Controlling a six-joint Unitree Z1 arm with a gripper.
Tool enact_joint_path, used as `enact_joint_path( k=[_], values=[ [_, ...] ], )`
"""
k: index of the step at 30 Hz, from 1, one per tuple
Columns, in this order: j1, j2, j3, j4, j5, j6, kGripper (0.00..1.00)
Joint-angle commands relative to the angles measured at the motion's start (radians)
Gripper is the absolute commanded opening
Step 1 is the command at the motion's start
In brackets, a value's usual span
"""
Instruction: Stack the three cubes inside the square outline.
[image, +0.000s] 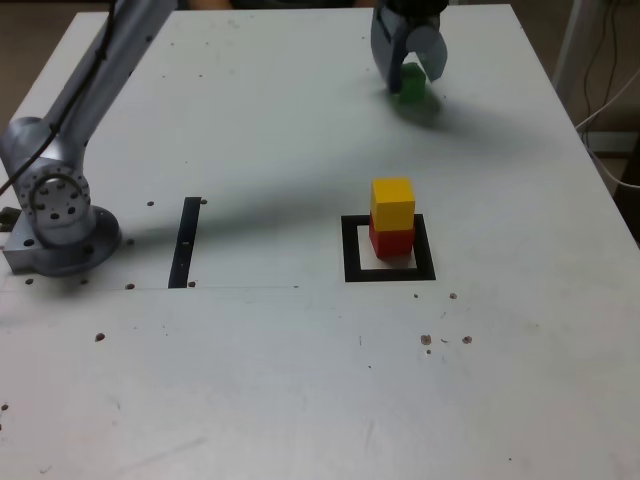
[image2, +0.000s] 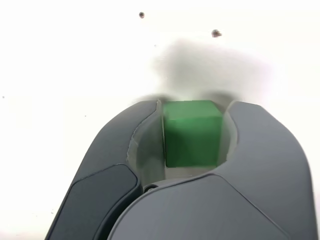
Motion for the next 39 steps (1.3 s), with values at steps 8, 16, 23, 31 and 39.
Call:
enact_joint_path(
  k=[8, 16, 23, 31, 39],
  values=[
    [-0.007, -0.042, -0.001, 0.032, -0.038, 0.067, 0.16],
    [-0.005, -0.052, -0.035, 0.055, -0.017, 0.071, 0.38],
    [0.014, -0.086, -0.073, 0.099, -0.014, 0.106, 0.96],
    [0.033, -0.042, -0.073, 0.122, -0.069, 0.113, 0.99],
    [0.036, -0.003, -0.065, 0.118, -0.109, 0.113, 0.99]
  ],
)
